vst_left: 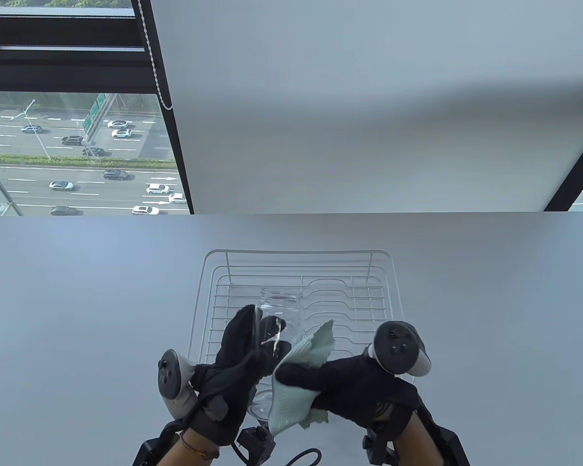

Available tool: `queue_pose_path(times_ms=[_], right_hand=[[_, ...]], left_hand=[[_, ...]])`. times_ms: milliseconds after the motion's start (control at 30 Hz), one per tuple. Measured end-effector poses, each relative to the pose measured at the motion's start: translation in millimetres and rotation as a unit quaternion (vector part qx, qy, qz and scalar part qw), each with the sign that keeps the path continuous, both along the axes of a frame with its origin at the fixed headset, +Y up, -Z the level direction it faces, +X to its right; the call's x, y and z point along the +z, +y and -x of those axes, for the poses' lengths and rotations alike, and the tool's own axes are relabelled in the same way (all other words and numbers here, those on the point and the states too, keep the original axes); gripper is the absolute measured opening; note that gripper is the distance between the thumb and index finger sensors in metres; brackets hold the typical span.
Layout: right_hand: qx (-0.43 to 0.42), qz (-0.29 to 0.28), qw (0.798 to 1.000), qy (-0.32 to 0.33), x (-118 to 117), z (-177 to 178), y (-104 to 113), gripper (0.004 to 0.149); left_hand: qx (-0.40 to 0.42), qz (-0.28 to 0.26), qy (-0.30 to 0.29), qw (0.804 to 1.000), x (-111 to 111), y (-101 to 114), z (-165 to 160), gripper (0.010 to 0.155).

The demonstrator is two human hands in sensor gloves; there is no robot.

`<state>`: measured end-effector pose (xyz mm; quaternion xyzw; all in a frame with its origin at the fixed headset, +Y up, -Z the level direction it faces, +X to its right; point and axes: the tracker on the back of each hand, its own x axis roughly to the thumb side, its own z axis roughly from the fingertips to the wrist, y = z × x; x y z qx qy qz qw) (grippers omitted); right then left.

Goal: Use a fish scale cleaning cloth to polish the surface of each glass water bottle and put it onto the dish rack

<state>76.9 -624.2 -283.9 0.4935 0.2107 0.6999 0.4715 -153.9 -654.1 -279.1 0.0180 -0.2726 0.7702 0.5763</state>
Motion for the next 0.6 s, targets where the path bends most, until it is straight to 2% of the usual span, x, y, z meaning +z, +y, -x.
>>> queue_pose_path(times_ms=[100, 167, 233, 267, 300, 333, 400, 500, 600], right_hand=[[-0.022, -0.031, 0.998, -0.059, -1, -3, 4, 0.055], [-0.091, -0.085, 0.973, -0.195, 0, -13, 6, 0.057], [-0.128, -0.095, 0.951, -0.264, 1, -17, 5, 0.057], [-0.117, -0.093, 0.961, -0.233, 0, -15, 5, 0.056], [-0.089, -0.072, 0.98, -0.164, -1, -12, 5, 0.055], [-0.061, -0.055, 0.991, -0.11, -2, -7, 4, 0.055], [0.016, -0.003, 1.0, 0.005, 1, 5, -2, 0.054], [-0.006, -0.024, 0.999, -0.024, -1, 6, 0, 0.054], [-0.102, -0.08, 0.973, -0.191, -1, -11, 5, 0.057]], left_hand=[[-0.005, 0.014, -0.004, 1.0, 0, -1, 2, 0.089], [-0.026, 0.015, -0.014, 0.999, 1, -1, 1, 0.089], [-0.024, 0.009, -0.012, 1.0, 1, -1, -1, 0.089], [-0.018, 0.009, -0.011, 1.0, 1, -2, -2, 0.089], [-0.01, 0.014, -0.013, 1.0, 0, -3, -1, 0.089], [0.002, 0.019, -0.01, 1.0, -1, -3, 0, 0.089], [0.011, 0.017, -0.002, 1.0, -3, -3, 3, 0.089], [-0.005, 0.017, -0.007, 1.0, -2, -3, 5, 0.089], [-0.014, 0.008, -0.027, 0.999, -1, 0, 2, 0.09]])
